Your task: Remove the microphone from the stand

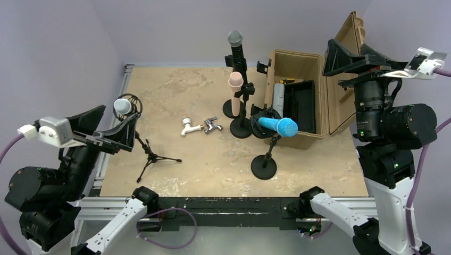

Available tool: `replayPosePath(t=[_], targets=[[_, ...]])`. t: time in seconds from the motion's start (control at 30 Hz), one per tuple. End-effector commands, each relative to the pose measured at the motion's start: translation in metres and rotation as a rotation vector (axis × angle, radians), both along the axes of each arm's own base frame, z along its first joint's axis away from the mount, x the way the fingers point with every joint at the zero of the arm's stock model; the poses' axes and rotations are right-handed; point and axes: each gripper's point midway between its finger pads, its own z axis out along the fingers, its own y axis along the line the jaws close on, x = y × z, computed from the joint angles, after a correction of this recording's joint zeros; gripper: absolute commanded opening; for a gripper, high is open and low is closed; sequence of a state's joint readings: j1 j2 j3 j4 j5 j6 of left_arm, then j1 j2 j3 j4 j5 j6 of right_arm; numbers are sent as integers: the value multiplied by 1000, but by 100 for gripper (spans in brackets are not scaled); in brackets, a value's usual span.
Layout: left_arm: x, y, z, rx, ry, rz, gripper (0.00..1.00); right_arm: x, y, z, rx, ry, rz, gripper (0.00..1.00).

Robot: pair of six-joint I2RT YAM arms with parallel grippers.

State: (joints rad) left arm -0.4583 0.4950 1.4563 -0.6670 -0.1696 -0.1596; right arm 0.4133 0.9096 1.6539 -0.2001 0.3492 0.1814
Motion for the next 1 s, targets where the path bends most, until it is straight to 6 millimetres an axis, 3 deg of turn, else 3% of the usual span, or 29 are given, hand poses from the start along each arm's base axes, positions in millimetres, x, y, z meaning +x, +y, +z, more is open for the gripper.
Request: replayPosePath(t=[0.0, 0.23, 0.5, 0.77, 0.87, 0.97], targets=[[18, -34, -14, 22, 103, -124, 100, -8, -5, -1, 8, -17, -8, 99], [41, -102, -34, 30, 249, -410, 100, -20, 2, 2, -15, -64, 43, 99], [42, -178, -58, -35, 336, -722, 100, -13, 30, -5, -100, -76, 154, 99], [25, -258, -102, 312, 98, -723, 100, -20, 42, -4, -140, -102, 216, 99], [23, -285, -108, 495, -94, -644, 100, -22, 38, -6, -144, -106, 201, 99], [27, -310, -111, 547, -208, -602, 100, -26, 35, -6, -143, -112, 192, 98]])
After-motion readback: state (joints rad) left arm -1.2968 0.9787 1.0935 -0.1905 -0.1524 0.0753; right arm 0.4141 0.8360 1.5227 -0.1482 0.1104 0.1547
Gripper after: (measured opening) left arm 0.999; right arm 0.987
